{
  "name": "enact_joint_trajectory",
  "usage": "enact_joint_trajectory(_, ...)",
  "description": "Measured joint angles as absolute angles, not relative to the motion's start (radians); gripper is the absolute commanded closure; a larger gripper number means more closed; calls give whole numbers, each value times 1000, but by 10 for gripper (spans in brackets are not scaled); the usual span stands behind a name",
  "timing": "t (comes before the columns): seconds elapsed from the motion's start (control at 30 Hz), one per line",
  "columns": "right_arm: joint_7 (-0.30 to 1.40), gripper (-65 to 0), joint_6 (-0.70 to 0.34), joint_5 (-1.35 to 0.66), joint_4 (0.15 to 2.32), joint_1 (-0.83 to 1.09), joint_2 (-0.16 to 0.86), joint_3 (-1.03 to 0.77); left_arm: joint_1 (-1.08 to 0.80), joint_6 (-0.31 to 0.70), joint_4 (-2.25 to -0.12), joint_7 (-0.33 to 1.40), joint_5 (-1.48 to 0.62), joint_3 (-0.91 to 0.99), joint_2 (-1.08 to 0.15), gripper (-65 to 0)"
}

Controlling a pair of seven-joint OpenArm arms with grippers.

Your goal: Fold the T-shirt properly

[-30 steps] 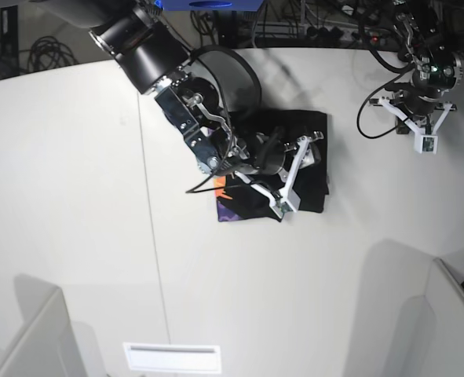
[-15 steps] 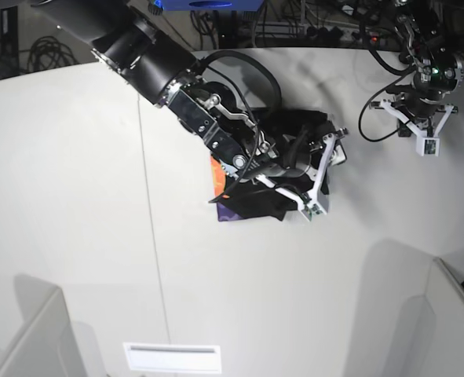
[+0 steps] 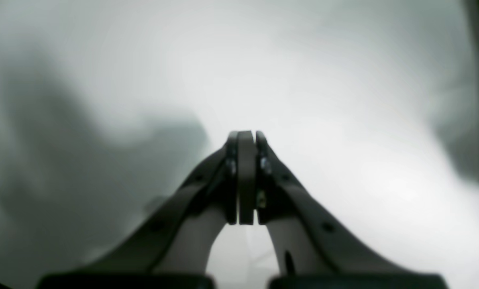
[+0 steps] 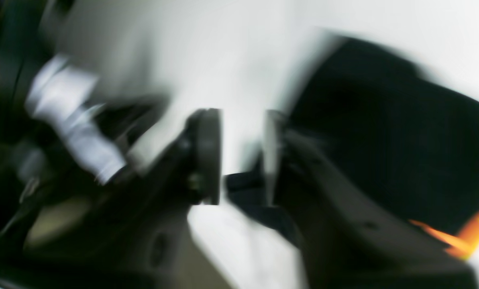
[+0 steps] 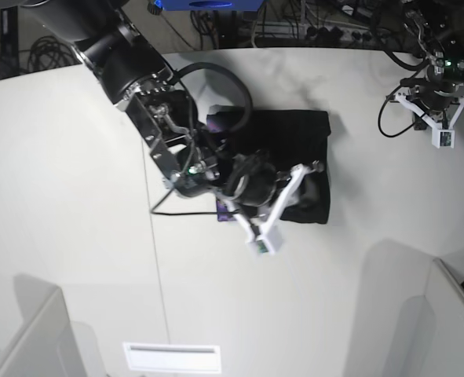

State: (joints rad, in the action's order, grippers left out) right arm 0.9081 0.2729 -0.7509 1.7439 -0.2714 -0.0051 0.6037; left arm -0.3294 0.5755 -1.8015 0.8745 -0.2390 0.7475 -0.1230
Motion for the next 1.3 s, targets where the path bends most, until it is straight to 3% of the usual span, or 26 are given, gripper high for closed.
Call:
enact_joint_trajectory(0.13,867,0,273,-752,1743,-162,13,435,-329,665,-1806,874,-243,776,-119,0)
enact_joint_trajectory(0.23,873,0,271,-754,1737,-138,33,431,-336,690,-1830,894,-244,775,-112,0)
enact_joint_trajectory(0.5,892,0,273,-755,1726,-134,117,591,-270,690,-1941,1085,-551,784,-78,0)
enact_joint_trajectory(0.63,873,0,267,-767,1634,-134,86,680,-247,691,-1940,1112,-555,803,-72,0)
enact_joint_trajectory(0.87,789,0,276,-752,1421,-212,3,845,-253,690,-1936,1118,-546,1045,-91,0)
enact_joint_trajectory(1.0,767,0,273,-756,1341,-240,-34,945,-257,690,-1922,1114,-552,1048,-112,0)
enact_joint_trajectory(1.2,785,0,276,-757,1416,-240,-13,958,-263,690,-1919,1119,-550,1034,-100,0)
enact_joint_trajectory(1.23,786,0,286,-767,1458,-240,4,958,-257,690,-1919,1119,-543,1012,-100,-31)
enact_joint_trajectory(1.3,781,0,328,-770,1541,-240,39,957,-240,690,-1919,1119,-547,954,-92,-188)
